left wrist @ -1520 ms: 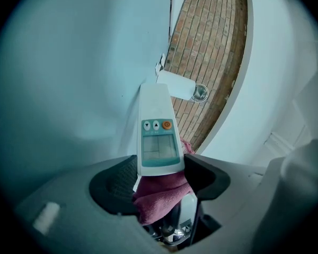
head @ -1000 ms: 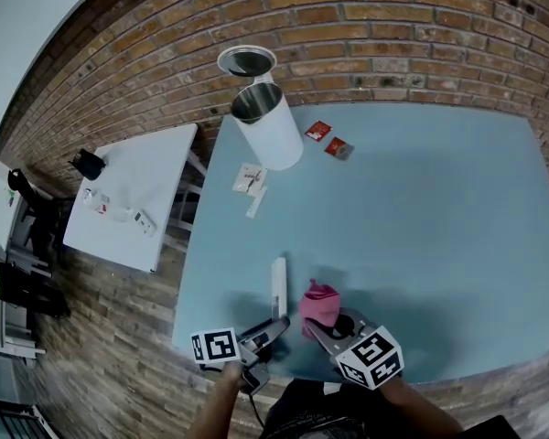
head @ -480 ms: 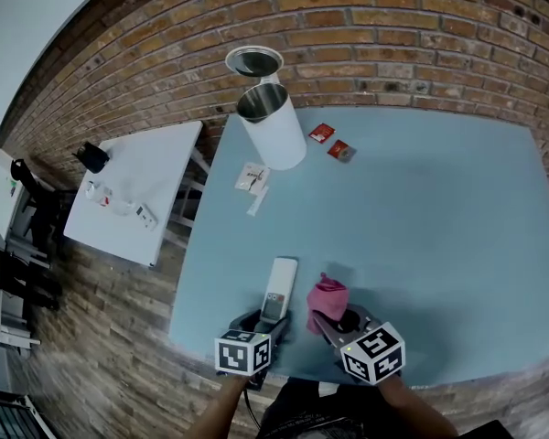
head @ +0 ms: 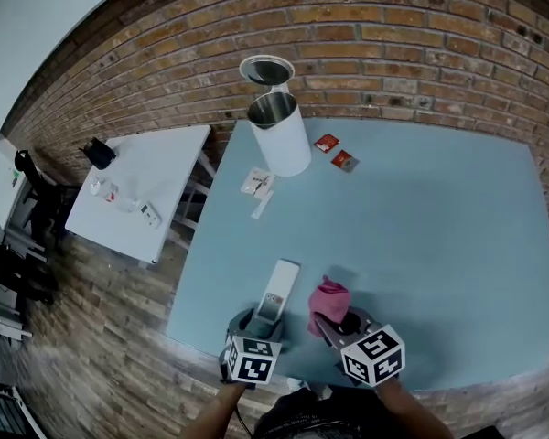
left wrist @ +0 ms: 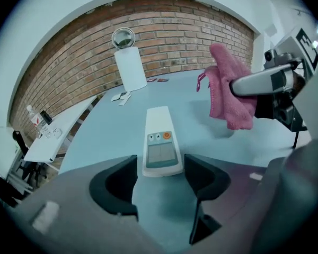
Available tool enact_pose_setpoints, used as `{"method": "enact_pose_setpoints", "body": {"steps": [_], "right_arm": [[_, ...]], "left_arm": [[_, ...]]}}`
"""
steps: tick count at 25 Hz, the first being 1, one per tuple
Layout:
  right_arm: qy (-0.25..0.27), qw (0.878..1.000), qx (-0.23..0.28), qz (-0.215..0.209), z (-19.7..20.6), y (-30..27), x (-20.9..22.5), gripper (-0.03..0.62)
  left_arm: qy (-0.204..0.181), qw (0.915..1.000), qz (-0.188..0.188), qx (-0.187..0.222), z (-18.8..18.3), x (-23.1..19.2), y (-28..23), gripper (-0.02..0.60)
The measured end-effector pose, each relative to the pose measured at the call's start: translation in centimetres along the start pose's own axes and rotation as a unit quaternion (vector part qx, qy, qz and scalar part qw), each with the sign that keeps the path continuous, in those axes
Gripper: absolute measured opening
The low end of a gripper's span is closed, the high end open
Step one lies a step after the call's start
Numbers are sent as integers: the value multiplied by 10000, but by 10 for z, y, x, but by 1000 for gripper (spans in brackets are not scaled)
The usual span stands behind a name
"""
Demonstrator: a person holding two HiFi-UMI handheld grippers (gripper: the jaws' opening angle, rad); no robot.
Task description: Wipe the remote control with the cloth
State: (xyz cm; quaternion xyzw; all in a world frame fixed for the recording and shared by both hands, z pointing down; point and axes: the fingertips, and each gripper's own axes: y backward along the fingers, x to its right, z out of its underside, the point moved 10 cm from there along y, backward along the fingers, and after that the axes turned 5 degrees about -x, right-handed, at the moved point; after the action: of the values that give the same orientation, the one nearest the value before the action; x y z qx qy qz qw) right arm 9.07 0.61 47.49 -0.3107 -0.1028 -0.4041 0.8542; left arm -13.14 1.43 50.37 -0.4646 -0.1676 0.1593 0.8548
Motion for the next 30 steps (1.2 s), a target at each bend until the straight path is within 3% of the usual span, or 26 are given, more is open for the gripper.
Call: {"method": "enact_pose_setpoints", "body": {"steps": [4, 8, 10, 11, 13, 21, 30], "right_arm": [[87, 9998, 60, 177, -3, 7, -11, 74], [-83, 9983, 138, 554, 2, 14, -28, 74], [-19, 9973, 156, 712, 3, 18, -39, 74], [39, 9969, 165, 772, 3, 18, -45, 74], [117, 9960, 193, 860, 2, 21, -58, 74], [301, 9904, 482, 1256, 5, 41, -103, 72], [330, 9825, 584, 1739, 26, 65, -135, 72]], "left_arm": [[306, 9963, 294, 741, -8, 5, 25, 275], [556, 9856, 848, 1356, -9, 18, 49, 264], [587, 9810, 916, 1605, -7, 23, 59, 242], [606, 9793, 853, 1730, -6, 23, 64, 185], [608, 9764, 711, 1946, -1, 24, 75, 2], [708, 9612, 996, 2475, 13, 38, 110, 2], [722, 9543, 1319, 2585, 27, 52, 127, 1]]}}
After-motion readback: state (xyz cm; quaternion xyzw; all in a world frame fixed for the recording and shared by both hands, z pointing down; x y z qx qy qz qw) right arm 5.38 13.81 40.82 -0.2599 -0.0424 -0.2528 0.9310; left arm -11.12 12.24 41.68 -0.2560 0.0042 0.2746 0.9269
